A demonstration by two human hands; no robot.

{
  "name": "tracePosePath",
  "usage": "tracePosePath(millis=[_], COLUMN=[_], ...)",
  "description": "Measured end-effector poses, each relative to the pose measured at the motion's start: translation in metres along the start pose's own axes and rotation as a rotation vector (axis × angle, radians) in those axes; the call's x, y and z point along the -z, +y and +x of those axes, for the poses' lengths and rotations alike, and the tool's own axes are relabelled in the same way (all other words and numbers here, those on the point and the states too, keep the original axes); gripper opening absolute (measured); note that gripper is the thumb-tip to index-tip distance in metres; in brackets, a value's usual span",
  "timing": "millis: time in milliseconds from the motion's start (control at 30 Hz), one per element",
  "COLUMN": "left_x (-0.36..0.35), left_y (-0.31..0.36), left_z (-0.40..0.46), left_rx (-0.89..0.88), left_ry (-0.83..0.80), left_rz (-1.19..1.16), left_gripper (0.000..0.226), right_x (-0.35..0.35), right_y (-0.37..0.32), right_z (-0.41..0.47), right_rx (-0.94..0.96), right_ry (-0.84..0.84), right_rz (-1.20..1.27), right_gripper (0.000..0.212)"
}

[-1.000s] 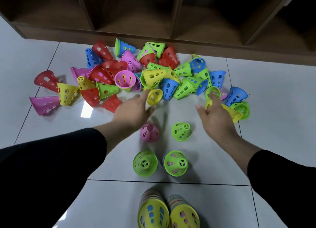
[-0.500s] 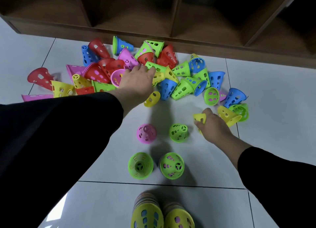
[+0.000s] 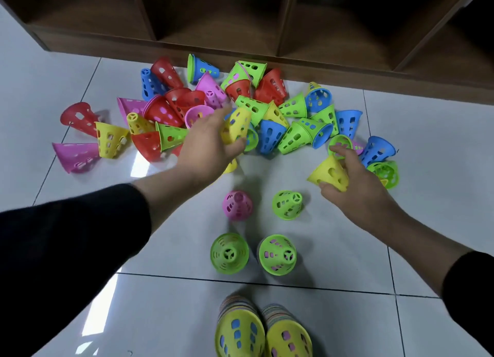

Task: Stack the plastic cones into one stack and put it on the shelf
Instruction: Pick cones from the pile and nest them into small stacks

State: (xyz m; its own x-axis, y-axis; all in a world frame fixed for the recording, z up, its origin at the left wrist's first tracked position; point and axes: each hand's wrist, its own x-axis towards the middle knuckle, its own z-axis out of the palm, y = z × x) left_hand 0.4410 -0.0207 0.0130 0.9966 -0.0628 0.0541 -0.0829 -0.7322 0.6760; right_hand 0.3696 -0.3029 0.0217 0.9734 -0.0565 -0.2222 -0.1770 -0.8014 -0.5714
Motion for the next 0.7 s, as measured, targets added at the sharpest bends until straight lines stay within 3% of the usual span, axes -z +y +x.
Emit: tracePosePath(millis=[67, 133, 333, 467, 533, 600, 700], left_x=[0.007, 0.005, -0.016, -0.023, -0.018, -0.014, -0.013], left_y=[-0.004, -0.013, -0.029, -0.036, -0.040, -0.047, -0.057], left_z=[-0.030, -0.052, -0.069, -0.068, -0.069, -0.064, -0.042], left_rx=[0.058, 0.020, -0.028, -0.051, -0.049, -0.088, -0.141], left_ry=[-0.028, -0.090, -0.309, -0.480, -0.442, -0.267, -0.133], left_rz=[-0.205, -0.260, -0.135, 0.024, 0.005, 0.000, 0.198], left_gripper=[0.052, 0.049, 0.061, 0.065, 0.061, 0.051, 0.049], right_x=[0.010, 0.011, -0.024, -0.045, -0.046, -0.046, -0.055], right_y=[-0.009, -0.011, -0.017, -0.023, -0.030, -0.039, -0.058], right_z=[-0.009, -0.013, -0.010, -0.001, 0.005, 0.014, 0.041], right_rx=[0.070, 0.129, 0.186, 0.164, 0.189, 0.196, 0.212], right_ry=[-0.116, -0.206, -0.263, -0.259, -0.169, -0.142, -0.174], right_rz=[-0.127, -0.266, -0.392, -0.453, -0.432, -0.316, -0.232], right_gripper=[0.070, 0.072, 0.062, 0.068, 0.065, 0.057, 0.050])
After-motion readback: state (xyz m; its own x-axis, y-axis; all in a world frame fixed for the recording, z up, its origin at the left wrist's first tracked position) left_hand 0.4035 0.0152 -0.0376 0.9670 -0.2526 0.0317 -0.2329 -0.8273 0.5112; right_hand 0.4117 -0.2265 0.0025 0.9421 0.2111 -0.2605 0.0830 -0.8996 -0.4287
